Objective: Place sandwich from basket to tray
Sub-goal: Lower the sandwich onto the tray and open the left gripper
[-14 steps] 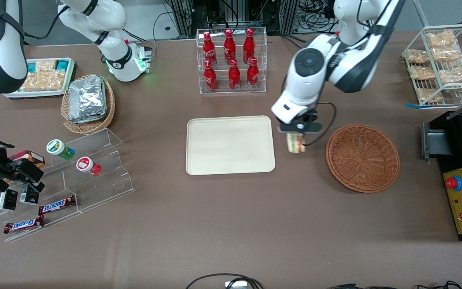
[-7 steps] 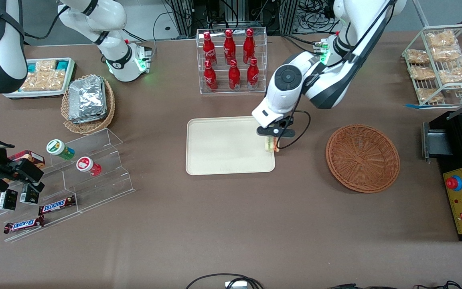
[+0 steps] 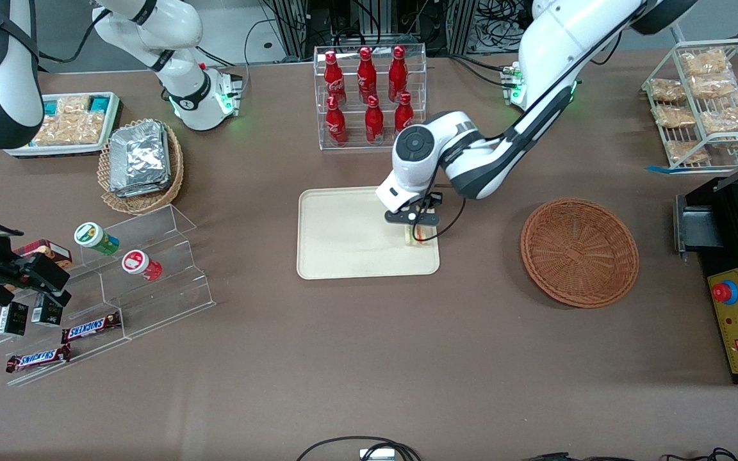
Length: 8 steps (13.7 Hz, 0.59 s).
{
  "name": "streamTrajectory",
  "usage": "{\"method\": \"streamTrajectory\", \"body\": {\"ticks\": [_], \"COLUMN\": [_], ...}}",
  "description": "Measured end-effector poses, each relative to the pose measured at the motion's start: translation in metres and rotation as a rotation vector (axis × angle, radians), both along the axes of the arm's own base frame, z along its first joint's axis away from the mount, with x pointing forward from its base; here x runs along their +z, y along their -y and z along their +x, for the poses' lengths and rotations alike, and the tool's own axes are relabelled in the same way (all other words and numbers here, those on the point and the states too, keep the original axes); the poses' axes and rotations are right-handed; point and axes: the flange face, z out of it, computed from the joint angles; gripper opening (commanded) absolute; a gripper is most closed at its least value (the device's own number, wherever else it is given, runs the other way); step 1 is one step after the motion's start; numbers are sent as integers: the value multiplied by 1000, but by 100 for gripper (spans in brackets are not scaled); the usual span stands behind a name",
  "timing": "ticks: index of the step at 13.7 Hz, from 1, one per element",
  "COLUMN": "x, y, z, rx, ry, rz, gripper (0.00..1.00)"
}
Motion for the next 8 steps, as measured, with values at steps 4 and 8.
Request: {"method": "streamTrajectory", "body": {"ticks": [4, 8], "x": [-23, -26], "y": [11, 13], "z": [-13, -15], "rx": [-61, -77], "ry": [13, 22], "rz": [16, 20], "gripper": [0, 93]}}
